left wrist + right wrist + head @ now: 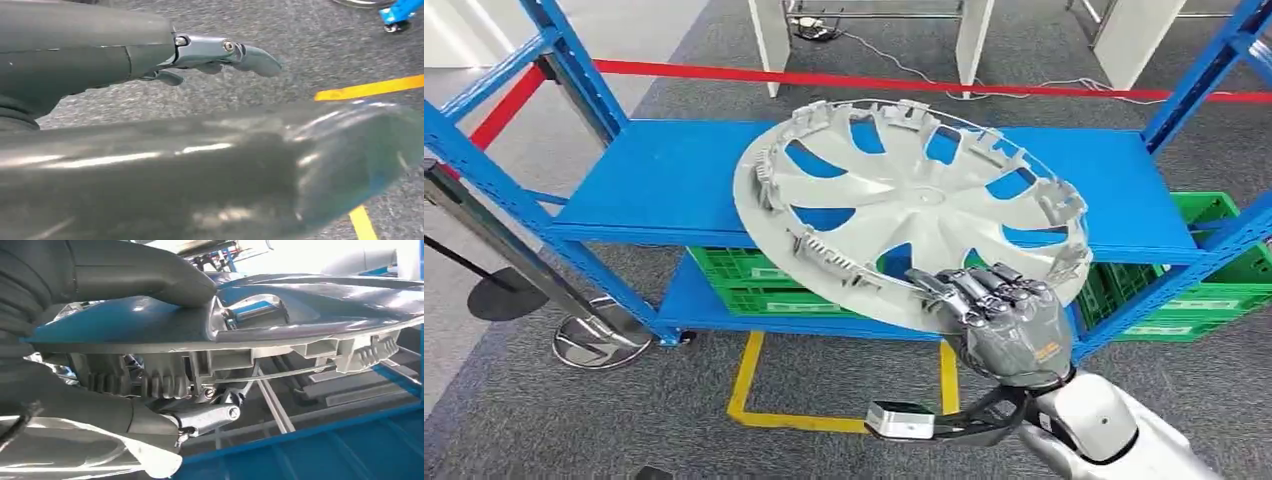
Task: Take the parts from the cabinet and place them on the table.
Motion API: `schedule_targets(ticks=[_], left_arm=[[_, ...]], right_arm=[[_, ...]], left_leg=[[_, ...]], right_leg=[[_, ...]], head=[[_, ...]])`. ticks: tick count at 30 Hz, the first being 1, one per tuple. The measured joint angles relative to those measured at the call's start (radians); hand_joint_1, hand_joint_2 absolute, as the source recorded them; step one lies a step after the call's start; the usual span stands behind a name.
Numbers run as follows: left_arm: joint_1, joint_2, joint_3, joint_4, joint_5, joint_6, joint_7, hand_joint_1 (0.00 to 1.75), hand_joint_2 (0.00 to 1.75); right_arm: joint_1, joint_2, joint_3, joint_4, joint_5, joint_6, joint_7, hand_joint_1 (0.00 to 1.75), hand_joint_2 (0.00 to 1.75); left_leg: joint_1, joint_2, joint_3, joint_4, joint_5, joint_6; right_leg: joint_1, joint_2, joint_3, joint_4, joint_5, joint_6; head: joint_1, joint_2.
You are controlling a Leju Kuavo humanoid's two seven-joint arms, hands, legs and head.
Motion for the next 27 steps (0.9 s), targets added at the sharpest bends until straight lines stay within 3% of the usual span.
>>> schedule_targets(ticks=[1,2,3,4,5,6,9,10,11,12,14,15,16,17,18,19,20,21,22,24,25,26,27], left_arm=[[0.0,0.002,-0.002,-0.001,0.0,0.0,0.0,0.0,0.0],[0.001,0.004,-0.003,-0.002,0.0,0.0,0.001,0.0,0.0],[0.001,0.005,-0.003,-0.005,0.001,0.002,0.003,0.0,0.0],[0.001,0.008,-0.004,-0.008,0.001,0.003,0.005,0.0,0.0],[0.0,0.011,-0.005,-0.01,0.0,0.005,0.007,0.0,0.0],[-0.001,0.015,-0.006,-0.013,0.0,0.006,0.011,0.0,0.0],[0.002,0.023,-0.007,-0.017,0.0,0.012,0.016,0.0,0.0],[0.004,0.023,-0.007,-0.017,0.0,0.013,0.018,0.0,0.0],[0.002,0.023,-0.008,-0.018,0.0,0.016,0.019,0.0,0.0],[0.003,0.024,-0.008,-0.022,0.0,0.018,0.024,0.0,0.0],[0.003,0.029,-0.008,-0.024,0.001,0.023,0.034,0.0,0.0],[0.003,0.03,-0.008,-0.025,0.001,0.027,0.042,0.0,0.0],[0.003,0.031,-0.01,-0.027,0.002,0.03,0.049,0.0,0.0],[0.004,0.032,-0.015,-0.03,0.003,0.031,0.054,0.0,0.0],[0.004,0.033,-0.019,-0.033,0.004,0.032,0.057,0.0,0.0],[0.003,0.034,-0.024,-0.034,0.005,0.034,0.058,0.0,0.0],[0.003,0.034,-0.029,-0.036,0.008,0.034,0.06,0.0,0.0],[0.006,0.034,-0.031,-0.04,0.008,0.034,0.061,0.0,0.0],[0.006,0.035,-0.031,-0.041,0.008,0.035,0.061,0.0,0.0],[0.005,0.039,-0.032,-0.042,0.01,0.037,0.061,0.0,0.0],[0.007,0.042,-0.032,-0.042,0.014,0.038,0.061,0.0,0.0],[0.008,0.043,-0.035,-0.042,0.017,0.038,0.061,0.0,0.0],[0.01,0.044,-0.039,-0.043,0.021,0.038,0.06,0.0,0.0]], right_arm=[[0.0,0.0,0.001,0.0,0.0,0.0,0.0,1.75,1.75],[0.0,0.001,0.002,0.0,0.0,0.0,0.0,1.75,1.75],[0.0,0.003,0.002,0.0,0.0,0.001,0.0,1.75,1.75],[0.0,0.004,0.002,0.0,0.0,0.002,0.0,1.75,1.75],[-0.001,0.005,0.003,0.0,0.0,0.003,0.0,1.75,1.75],[-0.002,0.006,0.003,0.0,-0.001,0.006,0.0,1.75,1.75],[-0.007,0.011,0.008,0.001,-0.002,0.011,0.0,1.75,1.75],[-0.007,0.012,0.011,0.002,-0.003,0.012,0.0,1.75,1.75],[-0.008,0.012,0.013,0.003,-0.005,0.013,0.001,1.75,1.75],[-0.01,0.012,0.015,0.005,-0.008,0.017,0.001,1.75,1.75],[-0.013,0.012,0.019,0.006,-0.013,0.02,0.001,1.75,1.75],[-0.015,0.012,0.021,0.007,-0.015,0.021,0.003,1.75,1.75],[-0.017,0.012,0.023,0.008,-0.016,0.021,0.004,1.75,1.75],[-0.018,0.012,0.024,0.01,-0.018,0.021,0.005,1.75,1.75],[-0.02,0.012,0.024,0.01,-0.019,0.021,0.006,1.75,1.75],[-0.023,0.012,0.024,0.01,-0.022,0.021,0.008,1.75,1.75],[-0.024,0.012,0.024,0.01,-0.023,0.021,0.008,1.75,1.75],[-0.026,0.012,0.024,0.01,-0.023,0.021,0.009,1.75,1.75],[-0.026,0.012,0.023,0.01,-0.024,0.021,0.009,1.75,1.75],[-0.025,0.012,0.023,0.01,-0.026,0.021,0.011,1.75,1.75],[-0.023,0.012,0.023,0.011,-0.026,0.022,0.011,1.75,1.75],[-0.026,0.012,0.023,0.011,-0.029,0.023,0.011,1.75,1.75],[-0.026,0.012,0.023,0.011,-0.031,0.024,0.011,1.75,1.75]], left_leg=[[0.004,0.0,0.008,0.015,0.013,-0.003],[0.007,0.0,0.035,-0.007,0.043,-0.006],[0.011,0.001,0.078,-0.065,0.079,-0.006],[0.013,0.001,0.143,-0.162,0.11,-0.005],[0.013,0.001,0.202,-0.249,0.111,-0.002],[0.008,0.0,0.239,-0.313,0.086,0.005],[0.001,-0.001,0.222,-0.319,0.093,0.028],[0.003,0.001,0.215,-0.326,0.108,0.039],[0.006,0.006,0.204,-0.329,0.121,0.047],[0.006,0.006,0.187,-0.329,0.134,0.057],[0.002,0.007,0.155,-0.328,0.159,0.062],[0.0,0.007,0.137,-0.327,0.172,0.062],[-0.002,0.007,0.122,-0.326,0.183,0.063],[-0.004,0.006,0.105,-0.323,0.194,0.062],[-0.006,0.006,0.09,-0.32,0.204,0.061],[-0.008,0.005,0.075,-0.316,0.214,0.059],[-0.008,0.004,0.067,-0.313,0.222,0.056],[-0.014,0.003,0.059,-0.31,0.229,0.05],[-0.013,0.005,0.056,-0.308,0.239,0.046],[-0.007,0.006,0.047,-0.312,0.262,0.035],[-0.01,0.005,0.045,-0.314,0.272,0.027],[-0.005,0.004,0.037,-0.31,0.258,0.022],[-0.005,0.005,0.026,-0.281,0.2,0.013]], right_leg=[[0.0,-0.002,-0.014,0.005,0.007,0.002],[-0.001,-0.002,-0.029,0.01,0.015,0.004],[-0.001,-0.003,-0.043,0.016,0.021,0.007],[-0.001,-0.003,-0.056,0.023,0.027,0.011],[-0.001,-0.003,-0.064,0.029,0.032,0.016],[0.003,-0.003,-0.072,0.034,0.038,0.023],[-0.002,-0.005,-0.08,0.028,0.065,0.045],[-0.001,-0.003,-0.086,0.026,0.072,0.054],[-0.005,0.002,-0.097,0.038,0.042,0.055],[-0.005,0.007,-0.119,0.08,-0.021,0.056],[-0.005,0.012,-0.158,0.236,-0.136,0.059],[-0.005,0.013,-0.17,0.307,-0.161,0.06],[-0.005,0.013,-0.167,0.343,-0.152,0.059],[-0.005,0.013,-0.143,0.338,-0.115,0.057],[-0.004,0.013,-0.105,0.298,-0.073,0.054],[-0.003,0.013,-0.045,0.221,-0.04,0.048],[-0.001,0.013,0.027,0.122,-0.038,0.041],[0.005,0.012,0.1,0.024,-0.077,0.035],[0.002,0.013,0.126,-0.029,-0.092,0.036],[0.011,0.015,0.102,-0.017,-0.085,0.03],[0.008,0.014,0.086,-0.02,-0.073,0.022],[0.0,0.009,0.077,-0.022,-0.06,0.013],[0.002,0.008,0.07,-0.022,-0.05,0.003]], head=[[0.0,0.0],[0.0,0.0],[0.0,0.0],[0.0,0.0],[0.0,0.0],[0.0,0.0],[0.002,0.0],[0.001,0.0],[0.002,0.0],[0.006,0.0],[0.006,0.0],[0.007,0.0],[0.006,0.0],[0.006,0.0],[0.007,0.0],[0.006,0.0],[0.007,0.0],[0.007,0.0],[0.005,0.0],[0.007,0.0],[0.006,0.0],[0.01,0.0],[0.005,0.0]])
